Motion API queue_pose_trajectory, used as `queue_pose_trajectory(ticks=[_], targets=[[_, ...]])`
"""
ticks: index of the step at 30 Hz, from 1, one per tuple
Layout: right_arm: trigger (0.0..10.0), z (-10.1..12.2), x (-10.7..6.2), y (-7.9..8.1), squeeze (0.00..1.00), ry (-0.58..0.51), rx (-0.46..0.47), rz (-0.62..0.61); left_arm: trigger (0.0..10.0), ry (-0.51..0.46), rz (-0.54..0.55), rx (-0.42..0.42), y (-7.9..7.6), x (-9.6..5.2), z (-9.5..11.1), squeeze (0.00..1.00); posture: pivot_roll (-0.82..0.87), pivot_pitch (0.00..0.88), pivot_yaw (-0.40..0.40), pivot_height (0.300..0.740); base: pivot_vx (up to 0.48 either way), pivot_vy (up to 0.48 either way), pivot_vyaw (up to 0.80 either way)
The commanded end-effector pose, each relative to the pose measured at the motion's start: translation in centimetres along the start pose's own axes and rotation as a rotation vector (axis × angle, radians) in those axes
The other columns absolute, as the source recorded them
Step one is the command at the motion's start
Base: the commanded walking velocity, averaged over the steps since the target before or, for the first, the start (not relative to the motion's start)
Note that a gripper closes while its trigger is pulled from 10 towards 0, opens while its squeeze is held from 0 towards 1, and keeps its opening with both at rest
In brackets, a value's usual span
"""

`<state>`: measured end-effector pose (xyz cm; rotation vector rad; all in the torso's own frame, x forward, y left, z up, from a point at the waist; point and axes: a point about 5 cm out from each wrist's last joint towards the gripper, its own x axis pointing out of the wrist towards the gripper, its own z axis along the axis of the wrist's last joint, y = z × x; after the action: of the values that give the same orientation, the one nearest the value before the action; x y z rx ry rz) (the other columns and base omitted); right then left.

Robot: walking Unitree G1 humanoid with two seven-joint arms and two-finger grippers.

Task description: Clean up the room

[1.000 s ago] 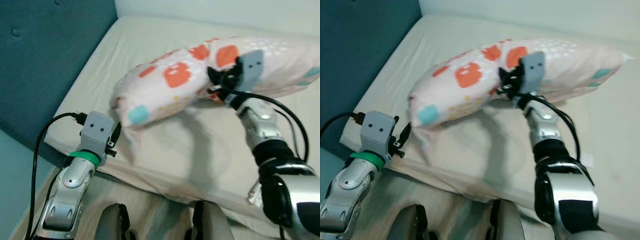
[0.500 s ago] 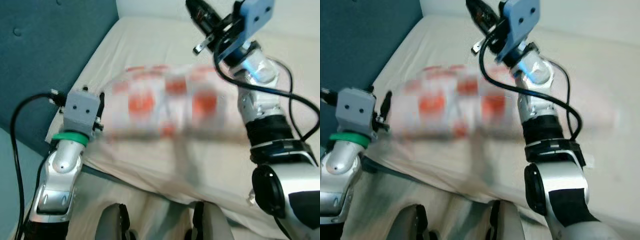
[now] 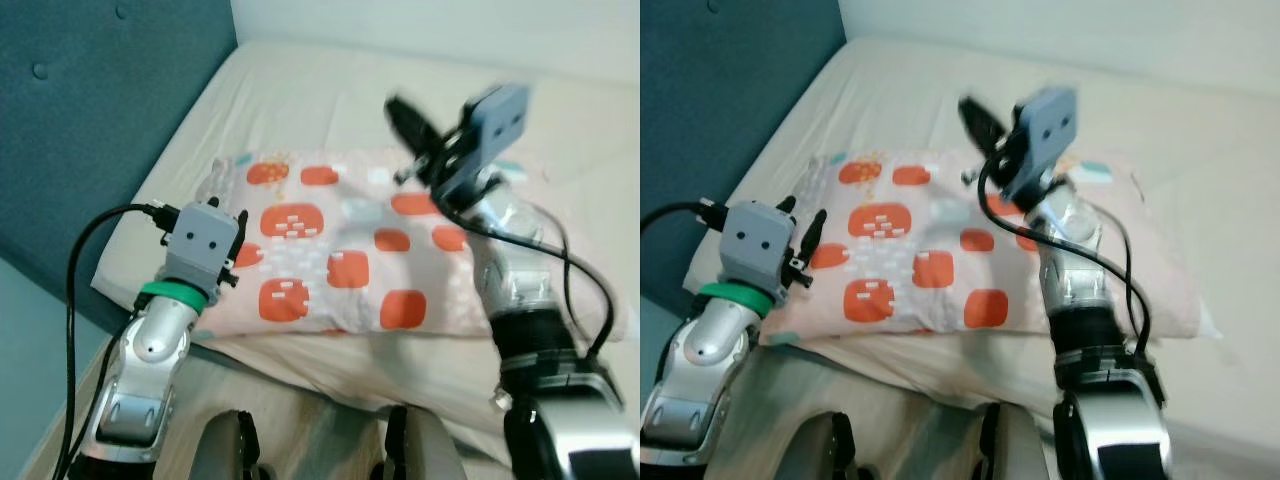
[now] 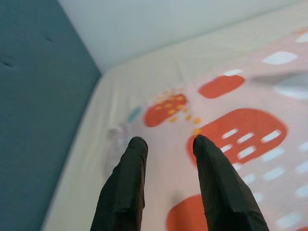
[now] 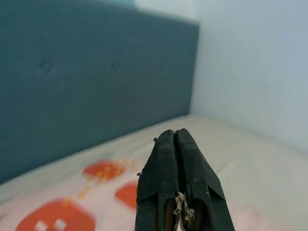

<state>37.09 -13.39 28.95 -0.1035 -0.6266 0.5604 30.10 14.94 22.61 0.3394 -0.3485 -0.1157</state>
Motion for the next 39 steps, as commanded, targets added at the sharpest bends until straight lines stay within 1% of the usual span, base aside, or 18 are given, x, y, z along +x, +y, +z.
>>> queue_pose_trajectory(ticks=[1, 6, 7, 12, 15, 18, 19, 20, 21, 23, 26, 28, 29, 30, 32, 37, 38, 39], targets=[[10.0, -0.6, -0.6, 1.0, 0.0, 0.006, 0.047, -0.031, 10.0, 0.052, -0.028, -0.04, -0.6, -0.6, -0.9, 0.0, -0.04, 0.198, 0.086, 0.599, 0.0, 0.0, 0.0], [10.0, -4.4, -4.4, 2.8, 0.0, 0.13, 0.164, -0.175, 10.0, 0.087, -0.062, -0.097, -0.9, -1.3, -1.5, 0.0, -0.05, 0.186, 0.082, 0.599, 0.0, 0.0, 0.0], [10.0, -5.6, -5.9, 3.0, 0.0, 0.185, 0.189, -0.243, 10.0, 0.092, -0.11, -0.062, -1.1, -1.6, -1.7, 0.0, -0.05, 0.177, 0.077, 0.599, 0.0, 0.0, 0.0], [10.0, -7.6, -9.0, 3.0, 0.0, 0.297, 0.227, -0.349, 10.0, 0.164, -0.238, 0.013, -1.8, -2.6, -3.2, 0.0, -0.06, 0.165, 0.072, 0.599, 0.0, 0.0, 0.0], [10.0, -8.6, -12.2, 2.2, 0.0, 0.414, 0.153, -0.412, 10.0, 0.354, -0.36, 0.01, -2.4, -4.6, -6.4, 0.0, -0.08, 0.157, 0.072, 0.599, 0.0, 0.0, 0.0], [10.0, -8.3, -13.6, 0.7, 0.0, 0.465, 0.017, -0.47, 10.0, 0.397, -0.375, 0.025, -2.4, -5.3, -7.3, 0.0, -0.09, 0.156, 0.073, 0.599, 0.0, 0.0, 0.0], [10.0, -8.0, -14.7, -0.5, 0.0, 0.484, -0.049, -0.553, 10.0, 0.35, -0.397, 0.139, -2.5, -5.4, -7.3, 0.0, -0.09, 0.158, 0.076, 0.599, 0.0, 0.0, 0.0], [10.0, -8.0, -14.7, -0.5, 0.0, 0.484, -0.049, -0.553, 10.0, 0.35, -0.397, 0.139, -2.5, -5.4, -7.3, 0.0, -0.09, 0.158, 0.076, 0.599, 0.0, 0.0, 0.0], [10.0, -7.5, -15.9, -1.8, 0.0, 0.484, -0.073, -0.68, 10.0, 0.283, -0.44, 0.244, -2.9, -5.6, -7.1, 0.0, -0.1, 0.159, 0.08, 0.599, 0.0, 0.0, 0.0], [10.0, -7.1, -16.8, -2.6, 0.0, 0.483, -0.083, -0.768, 10.0, 0.235, -0.477, 0.314, -3.2, -5.7, -7.0, 0.0, -0.1, 0.16, 0.082, 0.599, 0.0, 0.0, 0.0], [10.0, -7.7, -20.0, -3.6, 0.0, 0.495, 0.042, -1.024, 10.0, 0.133, -0.494, 0.371, -4.6, -5.2, -6.3, 0.0, -0.1, 0.163, 0.095, 0.599, 0.0, 0.0, 0.0], [10.0, -8.1, -20.9, -3.5, 0.0, 0.505, 0.091, -1.086, 10.0, 0.119, -0.489, 0.365, -5.0, -5.0, -6.1, 0.0, -0.1, 0.163, 0.095, 0.599, 0.0, 0.0, 0.0], [10.0, -9.4, -22.4, -2.6, 0.0, 0.515, 0.282, -1.167, 10.0, 0.082, -0.5, 0.397, -5.8, -4.7, -5.9, 0.0, -0.1, 0.165, 0.102, 0.599, 0.0, 0.0, 0.0], [10.0, -9.4, -22.4, -2.6, 0.0, 0.515, 0.282, -1.167, 10.0, 0.082, -0.5, 0.397, -5.8, -4.7, -5.9, 0.0, -0.1, 0.165, 0.102, 0.599, 0.0, 0.0, 0.0], [10.0, -10.9, -22.9, -1.0, 0.0, 0.515, 0.46, -1.146, 10.0, 0.074, -0.517, 0.405, -6.6, -4.6, -5.9, 0.0, -0.1, 0.172, 0.106, 0.599, 0.0, 0.0, 0.0], [10.0, -12.5, -22.9, 0.2, 0.0, 0.501, 0.653, -1.104, 10.0, 0.063, -0.511, 0.382, -7.1, -4.4, -5.5, 0.0, -0.09, 0.182, 0.112, 0.599, 0.0, 0.0, 0.0], [10.0, -12.7, -22.7, 0.2, 0.93, 0.482, 0.693, -1.103, 10.0, 0.057, -0.504, 0.38, -7.0, -4.4, -5.5, 0.0, -0.08, 0.188, 0.112, 0.599, 0.0, 0.0, 0.0], [10.0, -12.7, -22.7, 0.2, 0.93, 0.482, 0.693, -1.103, 10.0, 0.057, -0.504, 0.38, -7.0, -4.4, -5.5, 0.0, -0.08, 0.188, 0.112, 0.599, 0.0, 0.0, 0.0]])
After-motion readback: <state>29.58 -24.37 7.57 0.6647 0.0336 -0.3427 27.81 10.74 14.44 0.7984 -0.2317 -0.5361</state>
